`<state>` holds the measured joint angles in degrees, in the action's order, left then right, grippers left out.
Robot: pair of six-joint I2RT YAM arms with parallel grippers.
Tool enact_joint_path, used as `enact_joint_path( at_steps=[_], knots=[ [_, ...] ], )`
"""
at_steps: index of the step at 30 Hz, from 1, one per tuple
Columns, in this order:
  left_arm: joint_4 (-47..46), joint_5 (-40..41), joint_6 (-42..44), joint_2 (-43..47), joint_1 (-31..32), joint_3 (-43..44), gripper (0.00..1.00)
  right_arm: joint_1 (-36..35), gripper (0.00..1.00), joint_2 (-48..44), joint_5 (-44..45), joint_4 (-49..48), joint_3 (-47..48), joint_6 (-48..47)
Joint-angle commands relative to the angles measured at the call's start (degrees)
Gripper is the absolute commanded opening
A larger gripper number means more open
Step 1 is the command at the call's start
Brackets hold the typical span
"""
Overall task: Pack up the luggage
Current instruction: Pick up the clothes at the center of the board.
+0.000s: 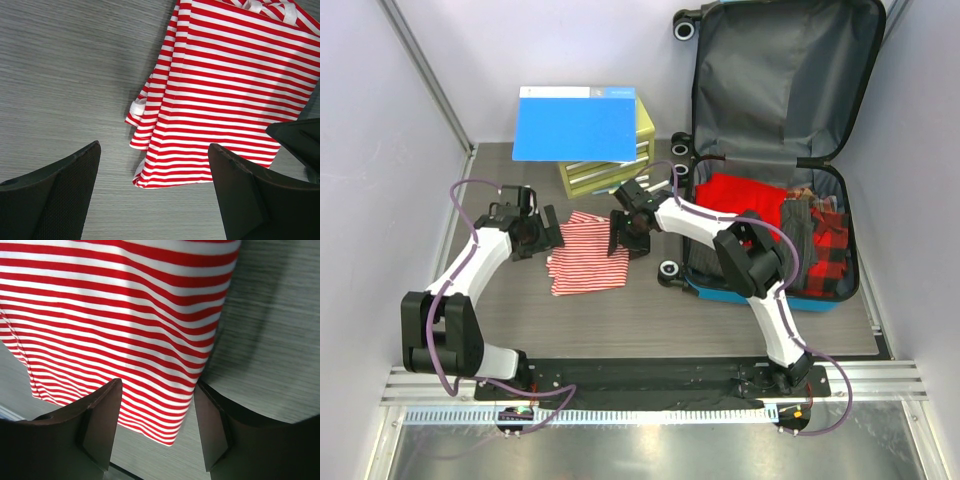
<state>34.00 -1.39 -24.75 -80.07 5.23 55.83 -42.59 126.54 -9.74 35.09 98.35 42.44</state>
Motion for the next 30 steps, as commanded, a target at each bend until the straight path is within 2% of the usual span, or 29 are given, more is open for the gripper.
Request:
enact_joint_path(
  at_steps=[1, 6, 9, 10, 12, 13, 15, 23, 30],
  knots=[
    [-2.1, -0.7, 0.8, 0.6, -0.2, 0.0, 0.89, -1.0, 0.63, 2.0, 1.6, -0.8, 2.7, -0.2],
    [-2.2, -0.5, 1.0, 1.2, -0.6, -0.5, 0.89, -1.0, 0.51, 3.7, 2.9, 0.6, 4.0, -1.3],
    [-2.0, -0.4, 1.1, 1.6, -0.8, -1.1, 0.89, -1.0, 0.33, 5.3, 2.2, 2.3, 5.9, -2.1],
    [-1.9, -0.4, 1.1, 1.7, -0.8, -1.3, 0.89, -1.0, 0.23, 5.6, 2.2, 2.5, 6.1, -2.3],
    [-1.9, -0.4, 1.2, 1.9, -0.8, -1.3, 0.89, -1.0, 0.14, 5.8, 2.1, 2.9, 6.7, -2.4],
    [-1.9, -0.4, 1.2, 2.0, -0.8, -1.4, 0.89, -1.0, 0.07, 5.8, 2.0, 3.2, 6.8, -2.6],
    [-1.9, -0.2, 1.3, 1.9, -1.0, -1.2, 0.89, -1.0, 0.01, 5.6, 2.4, 3.5, 7.4, -2.9],
    [-2.1, -0.3, 1.5, 1.5, -1.3, -1.0, 0.89, -0.8, 0.01, 3.0, 7.2, 13.2, 12.6, -7.4],
    [-2.4, -0.4, 1.4, 0.5, -1.4, -0.6, 0.89, 2.3, 0.01, 3.7, 13.0, 28.2, 24.2, -12.0]
  ],
)
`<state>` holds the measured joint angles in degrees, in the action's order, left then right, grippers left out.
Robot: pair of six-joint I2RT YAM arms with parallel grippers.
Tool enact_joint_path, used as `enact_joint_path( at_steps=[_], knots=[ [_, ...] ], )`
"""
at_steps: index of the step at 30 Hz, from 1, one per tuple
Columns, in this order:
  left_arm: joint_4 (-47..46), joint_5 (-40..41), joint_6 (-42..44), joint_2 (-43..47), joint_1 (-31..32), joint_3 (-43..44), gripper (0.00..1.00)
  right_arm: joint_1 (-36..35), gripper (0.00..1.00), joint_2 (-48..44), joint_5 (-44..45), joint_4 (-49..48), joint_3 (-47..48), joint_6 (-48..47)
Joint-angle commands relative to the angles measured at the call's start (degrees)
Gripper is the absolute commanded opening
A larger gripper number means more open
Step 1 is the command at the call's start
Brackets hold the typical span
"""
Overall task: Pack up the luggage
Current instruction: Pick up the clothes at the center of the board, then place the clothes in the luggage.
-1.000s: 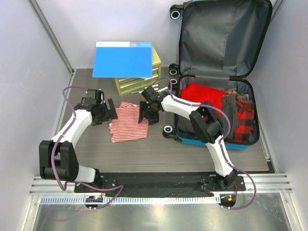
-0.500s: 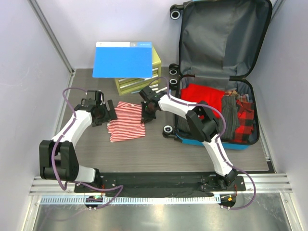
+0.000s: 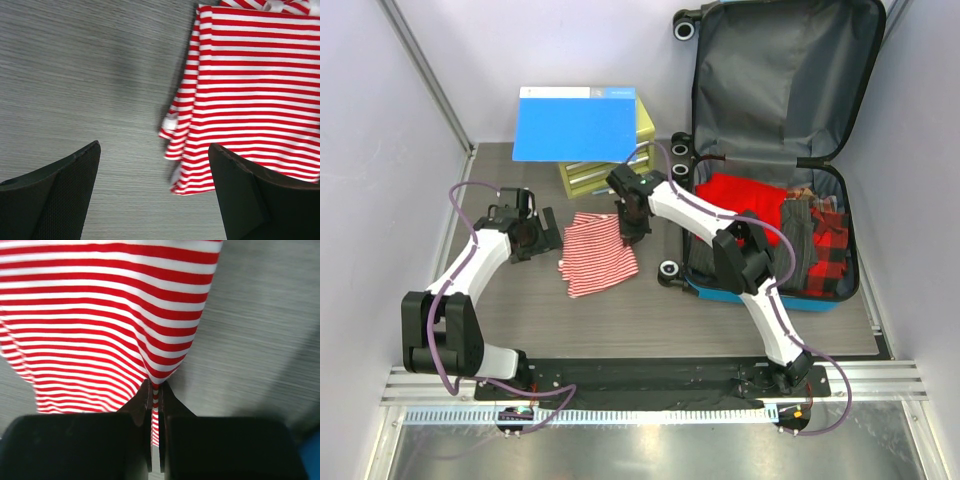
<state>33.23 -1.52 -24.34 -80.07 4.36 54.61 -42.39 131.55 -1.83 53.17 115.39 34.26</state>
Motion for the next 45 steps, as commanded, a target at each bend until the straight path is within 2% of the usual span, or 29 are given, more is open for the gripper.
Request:
enact_joint_path(
  at_steps=[1, 10, 19, 24, 33, 38, 45],
  knots=[
    [-1.7, -0.4, 0.9, 0.4, -0.6, 0.6, 0.89, 2.5, 0.01, -1.5, 5.8, 12.1, 7.7, -4.2],
    [-1.9, 0.1, 1.4, 0.6, -0.8, -0.8, 0.9, 7.1, 0.01, -4.7, 6.5, 22.8, 12.7, -4.6],
    [-2.2, -0.3, 1.2, -1.0, -0.8, -1.1, 0.9, 8.1, 0.01, -8.4, 10.6, 33.3, 18.2, -5.3],
    [-2.2, -0.8, 1.0, -1.7, -0.8, -0.7, 0.89, 8.8, 0.01, -11.0, 10.0, 33.2, 18.7, -3.5],
    [-2.1, -0.9, 1.2, -1.1, -0.8, -1.3, 0.89, 11.1, 0.01, -15.8, 15.2, 33.1, 12.5, -3.3],
    [-1.9, -1.0, 1.2, -1.7, -0.8, -1.2, 0.9, 13.7, 0.01, -19.3, 22.6, 33.2, 9.6, -6.0],
    [-2.2, -1.6, 1.0, -3.6, -0.8, -0.3, 0.89, 17.7, 0.01, -24.9, 27.0, 33.1, 2.8, -10.7]
  ],
)
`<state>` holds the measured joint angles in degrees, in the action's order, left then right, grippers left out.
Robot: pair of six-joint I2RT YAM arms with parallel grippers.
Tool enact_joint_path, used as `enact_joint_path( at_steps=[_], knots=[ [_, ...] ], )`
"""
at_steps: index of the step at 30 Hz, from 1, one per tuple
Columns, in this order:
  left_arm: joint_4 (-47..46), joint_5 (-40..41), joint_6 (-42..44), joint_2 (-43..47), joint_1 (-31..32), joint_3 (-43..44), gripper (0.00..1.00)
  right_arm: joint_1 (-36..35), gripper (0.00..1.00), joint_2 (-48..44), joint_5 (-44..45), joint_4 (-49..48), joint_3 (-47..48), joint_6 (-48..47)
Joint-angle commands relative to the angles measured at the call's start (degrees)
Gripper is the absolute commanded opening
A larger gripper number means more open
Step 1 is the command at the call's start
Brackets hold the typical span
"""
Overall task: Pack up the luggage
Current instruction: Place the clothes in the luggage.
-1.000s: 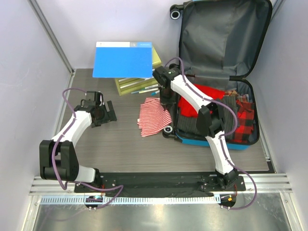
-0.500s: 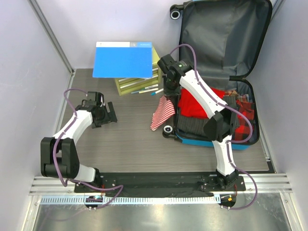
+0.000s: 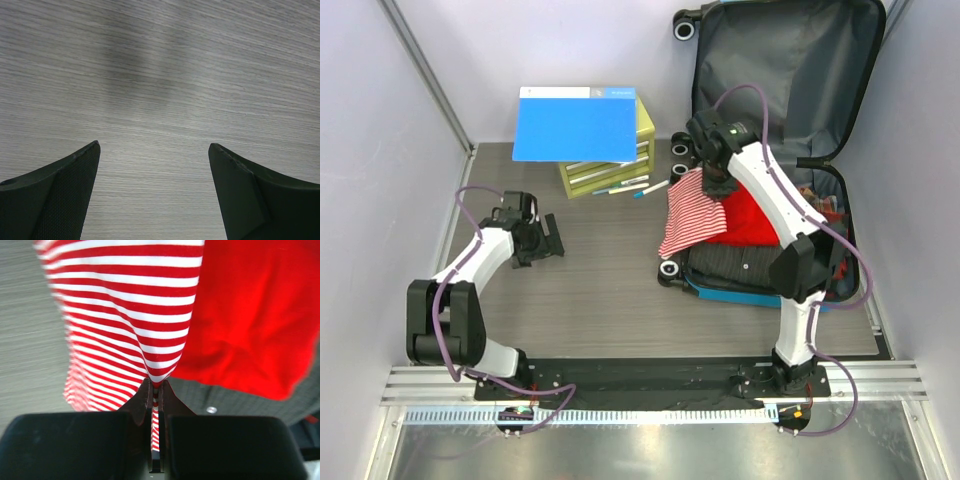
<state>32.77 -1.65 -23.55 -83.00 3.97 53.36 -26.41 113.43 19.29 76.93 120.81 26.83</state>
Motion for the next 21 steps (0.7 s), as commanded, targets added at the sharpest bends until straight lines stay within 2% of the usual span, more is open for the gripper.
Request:
enact_joint_path(
  at_steps=[1, 10, 21],
  knots=[
    [-1.8, -1.6, 0.3, -0.8, -0.5, 0.8, 0.89, 2.7, 0.01, -8.5, 5.8, 9.4, -4.7, -3.4],
    [-2.9, -2.1, 0.0, -0.6, -0.5, -1.2, 0.89, 4.3, 0.01, -13.1, 5.6, 9.5, -13.0, -3.6],
    [-3.2, -3.0, -0.4, -1.6, -0.5, -0.8, 0.89, 6.1, 0.01, -19.3, 9.6, 9.4, -23.7, -3.5]
  ],
)
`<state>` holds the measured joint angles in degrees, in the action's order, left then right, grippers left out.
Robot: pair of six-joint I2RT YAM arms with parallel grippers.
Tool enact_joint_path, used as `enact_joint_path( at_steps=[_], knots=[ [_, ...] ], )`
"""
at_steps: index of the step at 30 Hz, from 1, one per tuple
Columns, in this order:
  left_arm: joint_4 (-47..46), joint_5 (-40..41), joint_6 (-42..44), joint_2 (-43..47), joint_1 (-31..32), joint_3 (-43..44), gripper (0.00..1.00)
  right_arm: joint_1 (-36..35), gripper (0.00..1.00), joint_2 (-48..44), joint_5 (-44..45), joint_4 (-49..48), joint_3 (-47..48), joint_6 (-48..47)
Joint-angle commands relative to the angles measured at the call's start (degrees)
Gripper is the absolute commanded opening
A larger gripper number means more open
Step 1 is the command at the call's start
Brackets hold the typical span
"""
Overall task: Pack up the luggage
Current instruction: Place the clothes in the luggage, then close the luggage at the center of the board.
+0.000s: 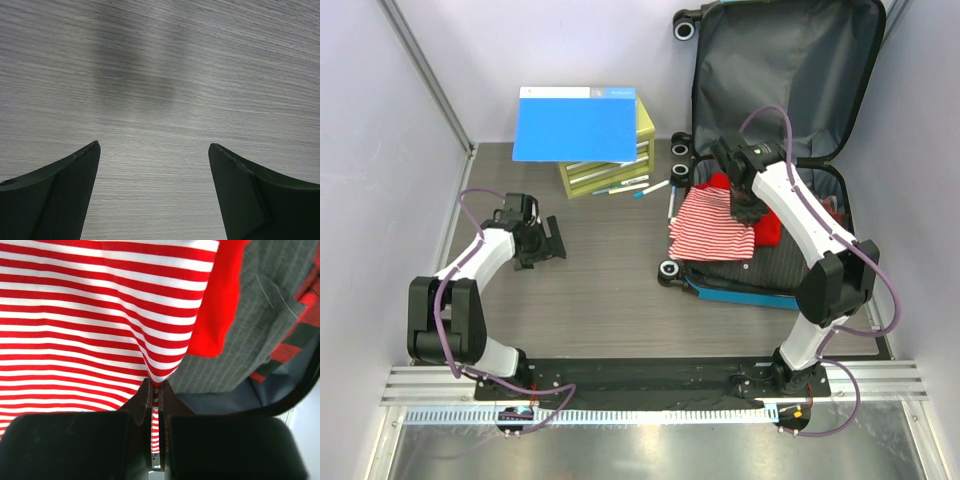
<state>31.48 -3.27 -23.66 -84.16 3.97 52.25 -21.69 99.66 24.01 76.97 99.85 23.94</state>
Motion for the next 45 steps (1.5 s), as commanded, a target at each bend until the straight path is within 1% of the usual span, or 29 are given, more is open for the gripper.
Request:
enact_joint_path(
  at_steps=[1, 5, 11, 17, 19, 20, 21, 22, 23, 24, 26, 29, 32, 33, 35, 36, 38, 39, 40, 42, 44, 45],
  knots=[
    [-2.0, -1.4, -0.5, -0.5, -0.4, 0.2, 0.89, 1.7, 0.01, -5.7, 5.4, 9.3, -3.3, -0.4],
    [-2.2, -1.9, -0.7, -0.3, -0.4, -0.1, 0.89, 3.1, 0.01, -6.1, 8.9, 7.9, -5.3, -0.7],
    [-2.3, -2.2, -0.7, 0.0, -0.4, -0.4, 0.89, 5.0, 0.01, -4.3, 10.8, 4.9, -7.0, -1.6],
    [-2.2, -1.8, -0.5, 0.7, -0.4, -0.5, 0.89, 5.5, 0.01, -2.2, 10.0, 4.7, -7.0, -0.7],
    [-2.1, -1.7, -0.5, 0.9, -0.5, -0.4, 0.89, 5.5, 0.07, -1.9, 10.1, 5.4, -6.6, 0.0],
    [-2.2, -1.7, -0.5, 0.9, -0.4, -0.4, 0.89, 5.5, 0.12, -1.9, 10.4, 5.9, -6.3, 0.2],
    [-2.1, -1.7, -0.5, 0.9, -0.4, -0.3, 0.89, 5.6, 0.28, -1.6, 11.1, 6.6, -5.3, 0.9],
    [-2.2, -1.7, -0.6, 0.9, -0.4, -0.3, 0.89, 5.7, 0.38, -1.6, 12.9, 8.3, -4.7, 2.6],
    [-2.3, -1.9, -0.6, 0.9, -0.5, -0.3, 0.89, 5.8, 0.59, -1.7, 13.6, 9.1, -4.0, 3.1],
    [-2.5, -2.0, -0.7, 0.9, -0.5, -0.3, 0.89, 6.2, 0.68, -2.2, 14.0, 9.4, -2.5, 3.3],
    [-2.5, -2.6, -0.9, 0.6, -0.5, 0.0, 0.89, 6.8, 0.81, -3.3, 13.3, 9.5, -0.8, 3.2],
    [-2.5, -2.9, -1.1, 0.4, -0.5, 0.5, 0.89, 8.2, 0.87, -5.0, 11.2, 9.5, 3.8, 3.4],
    [-2.5, -2.8, -1.2, 0.6, -0.5, 0.7, 0.89, 9.1, 0.88, -5.2, 8.3, 9.2, 9.6, 3.0],
    [-2.6, -2.6, -1.3, 0.6, -0.4, 0.8, 0.88, 9.4, 0.88, -5.2, 7.2, 8.8, 13.1, 2.7],
    [-2.7, -2.7, -1.4, 0.8, -0.4, 0.8, 0.88, 9.9, 0.88, -4.6, 5.5, 6.3, 16.9, 1.9],
    [-3.1, -2.8, -1.5, 1.0, -0.4, 0.7, 0.88, 10.3, 0.88, -4.3, 4.0, 5.2, 21.0, 1.5],
    [-3.9, -2.9, -1.4, 1.4, 0.0, 0.7, 0.88, 11.1, 0.88, -3.2, 2.5, 0.3, 25.8, 0.8],
    [-4.2, -2.7, -1.4, 2.0, 0.1, 0.7, 0.88, 11.5, 0.88, -2.9, 1.3, -1.8, 26.8, 0.0],
    [-4.5, -2.2, -1.4, 2.3, 0.2, 0.7, 0.88, 12.0, 0.88, -2.6, 0.0, -6.6, 27.5, -0.5],
    [-5.4, -1.7, -1.5, 3.8, 0.5, 0.8, 0.88, 14.0, 0.88, -1.2, -3.1, -12.7, 29.7, -1.2],
    [-6.0, -1.8, -1.4, 4.6, 0.4, 0.9, 0.87, 16.7, 0.88, 0.5, -4.9, -16.8, 30.6, -1.6],
    [-6.0, -2.0, -1.2, 5.1, 0.4, 1.4, 0.87, 17.6, 0.88, 1.1, -5.9, -21.4, 30.6, -1.3]
  ],
)
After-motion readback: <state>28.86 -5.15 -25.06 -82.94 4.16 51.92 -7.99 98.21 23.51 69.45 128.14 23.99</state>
